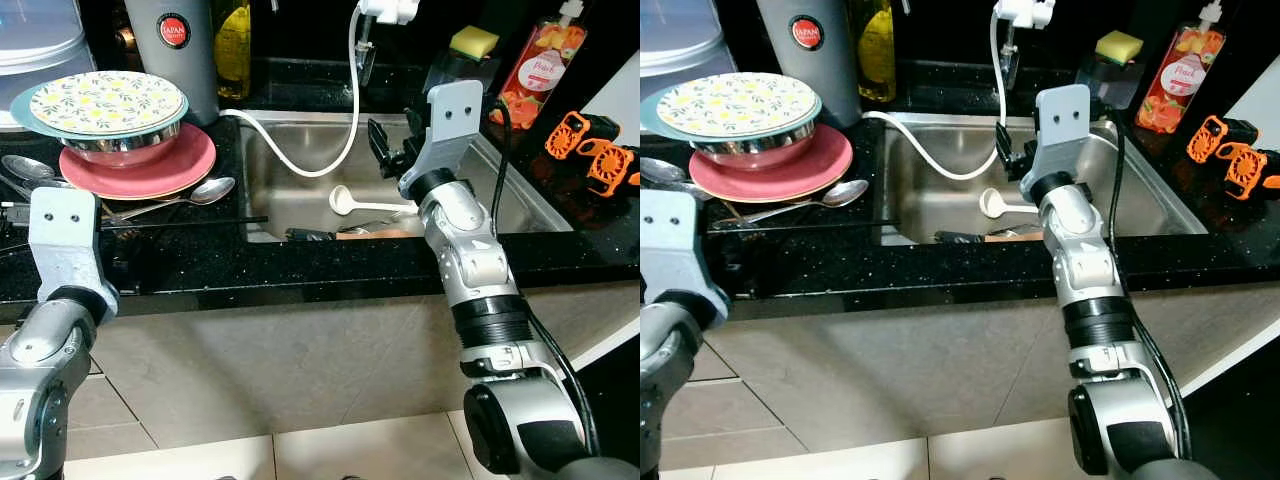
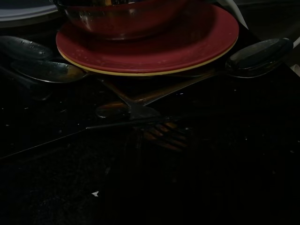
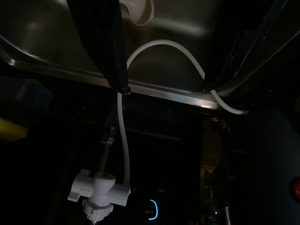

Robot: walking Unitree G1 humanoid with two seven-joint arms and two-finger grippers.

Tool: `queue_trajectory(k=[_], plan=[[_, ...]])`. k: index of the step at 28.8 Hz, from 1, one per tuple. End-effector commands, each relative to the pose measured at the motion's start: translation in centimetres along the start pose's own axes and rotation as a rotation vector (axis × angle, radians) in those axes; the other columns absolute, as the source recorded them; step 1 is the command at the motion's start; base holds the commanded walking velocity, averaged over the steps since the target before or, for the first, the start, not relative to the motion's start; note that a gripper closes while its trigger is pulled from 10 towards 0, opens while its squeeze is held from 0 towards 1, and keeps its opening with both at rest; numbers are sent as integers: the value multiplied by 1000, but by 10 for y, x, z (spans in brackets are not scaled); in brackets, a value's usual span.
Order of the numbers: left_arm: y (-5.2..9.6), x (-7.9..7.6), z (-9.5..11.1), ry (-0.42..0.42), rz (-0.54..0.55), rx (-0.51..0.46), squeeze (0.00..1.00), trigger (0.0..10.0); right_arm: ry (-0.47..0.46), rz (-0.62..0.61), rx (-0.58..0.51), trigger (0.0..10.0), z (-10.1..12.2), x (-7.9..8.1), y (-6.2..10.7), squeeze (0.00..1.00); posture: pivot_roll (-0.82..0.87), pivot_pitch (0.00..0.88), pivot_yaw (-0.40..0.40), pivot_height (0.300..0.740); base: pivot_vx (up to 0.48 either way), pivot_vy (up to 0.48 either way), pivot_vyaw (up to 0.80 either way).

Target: Kitchen organization

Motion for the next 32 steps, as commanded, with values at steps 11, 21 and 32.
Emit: queue_trajectory(k=[11,21,32], plan=[[-9,1,-4,-16,14,28,0,0,1,-14,-13,10000,3,-5,1,0,168,0,-95,740,0,0,0],[7,-39,69,-22,-216,-367,0,10000,0,-7,-17,10000,4,-4,0,0,171,0,-96,740,0,0,0],[-27,-18,57,-52,-81,-222,1000,10000,-2,-11,-16,10000,4,-4,-1,0,169,0,-103,740,0,0,0]])
Point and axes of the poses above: a point about 5 cm out from each wrist's last joint towards the gripper, its own y axis pointing back from the gripper into the wrist, its own z axis along the axis of the wrist's last joint, x = y × z, the point moved 3 cm from there along -y, pointing out of the wrist towards the gripper, and after that the axes turned 15 degrees about -y, right-handed, at the moved point
